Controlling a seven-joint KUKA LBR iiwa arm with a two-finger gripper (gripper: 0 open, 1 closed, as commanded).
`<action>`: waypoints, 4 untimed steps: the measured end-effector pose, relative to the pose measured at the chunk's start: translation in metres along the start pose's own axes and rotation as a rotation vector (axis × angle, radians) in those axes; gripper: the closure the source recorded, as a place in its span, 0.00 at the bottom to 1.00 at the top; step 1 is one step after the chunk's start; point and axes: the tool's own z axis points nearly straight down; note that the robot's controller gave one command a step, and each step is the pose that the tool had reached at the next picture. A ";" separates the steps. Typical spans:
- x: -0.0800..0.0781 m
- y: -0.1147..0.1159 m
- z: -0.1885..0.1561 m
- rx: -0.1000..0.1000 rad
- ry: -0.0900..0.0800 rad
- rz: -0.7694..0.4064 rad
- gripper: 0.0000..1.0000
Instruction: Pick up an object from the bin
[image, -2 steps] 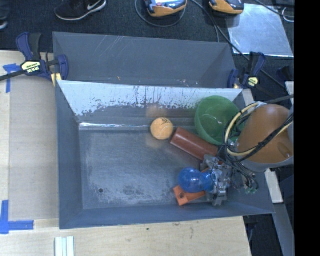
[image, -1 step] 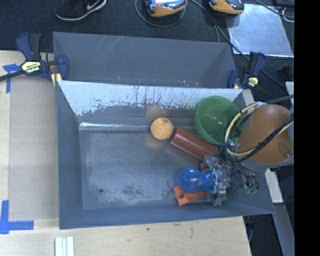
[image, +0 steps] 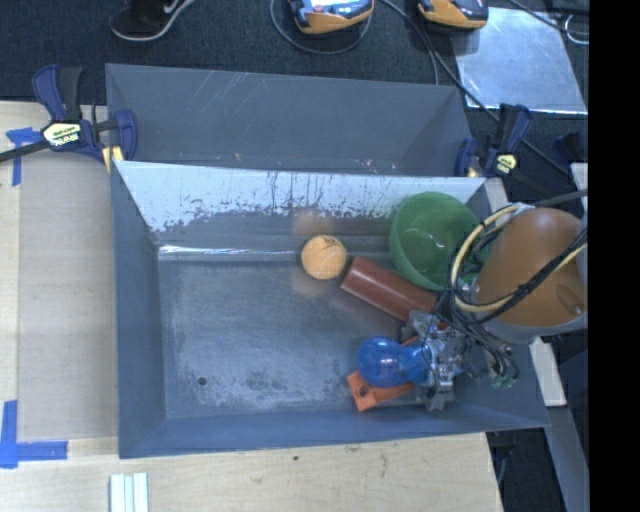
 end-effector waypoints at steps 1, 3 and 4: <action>0.002 -0.002 -0.017 0.005 -0.001 0.003 1.00; 0.000 -0.006 -0.054 0.013 -0.011 0.008 1.00; 0.000 -0.006 -0.064 0.014 -0.014 0.009 1.00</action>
Offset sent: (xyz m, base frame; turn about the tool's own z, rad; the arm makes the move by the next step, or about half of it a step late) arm 0.0000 0.0000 0.0240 0.0000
